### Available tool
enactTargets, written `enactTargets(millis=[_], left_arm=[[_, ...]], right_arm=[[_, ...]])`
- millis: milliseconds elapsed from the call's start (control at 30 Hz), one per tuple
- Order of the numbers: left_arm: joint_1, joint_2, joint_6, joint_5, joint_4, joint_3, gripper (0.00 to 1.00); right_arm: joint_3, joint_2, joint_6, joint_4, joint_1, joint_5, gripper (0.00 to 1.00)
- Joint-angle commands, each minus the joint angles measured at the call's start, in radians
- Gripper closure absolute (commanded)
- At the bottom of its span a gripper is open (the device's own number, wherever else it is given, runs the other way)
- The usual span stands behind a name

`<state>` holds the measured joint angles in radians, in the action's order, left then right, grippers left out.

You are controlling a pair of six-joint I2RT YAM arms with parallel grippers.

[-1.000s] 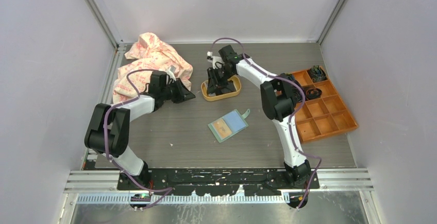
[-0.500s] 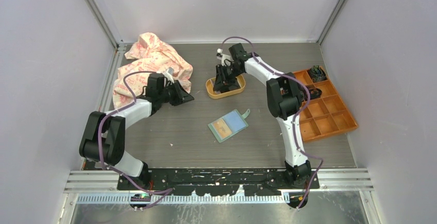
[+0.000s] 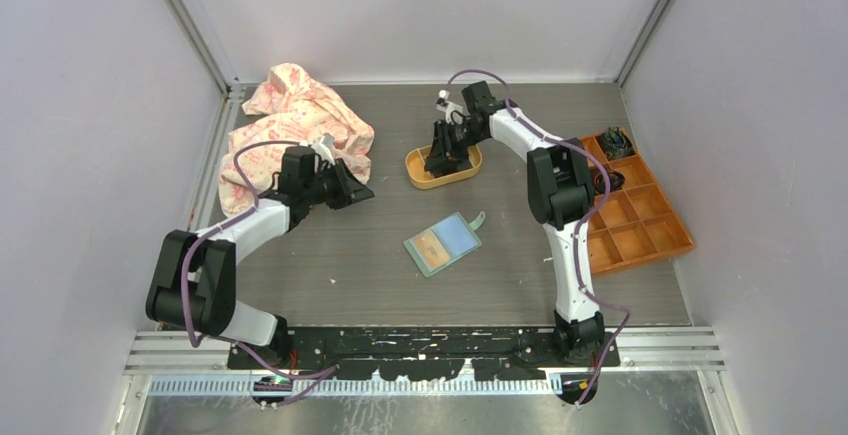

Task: Put the credit cards into the card holder
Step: Pick up the credit card from the storage box.

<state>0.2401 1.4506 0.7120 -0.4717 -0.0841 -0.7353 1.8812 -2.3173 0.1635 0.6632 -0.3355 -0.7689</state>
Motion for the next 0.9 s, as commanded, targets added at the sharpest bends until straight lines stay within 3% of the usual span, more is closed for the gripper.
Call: enactTargets(millis=[0,300,733,867], left_arm=[[0.003,-0.046,-0.021,-0.002,-0.002,0.008,0.81],[0.003,-0.087,-0.026,0.002,0.013,0.025,0.81],[0.003,-0.113,-0.029,0.005,0.021,0.041,0.8],[0.002,-0.113,-0.029,0.004,0.02,0.042,0.8]], right_arm=[[-0.001,0.066,0.011,-0.03,0.018,-0.049,0.7],[-0.002,0.056,0.022,-0.035,0.061,-0.113,0.7],[0.024,0.015,-0.014,0.002,0.082,-0.089,0.69],[0.022,0.016,0.0,-0.018,0.082,-0.116,0.58]])
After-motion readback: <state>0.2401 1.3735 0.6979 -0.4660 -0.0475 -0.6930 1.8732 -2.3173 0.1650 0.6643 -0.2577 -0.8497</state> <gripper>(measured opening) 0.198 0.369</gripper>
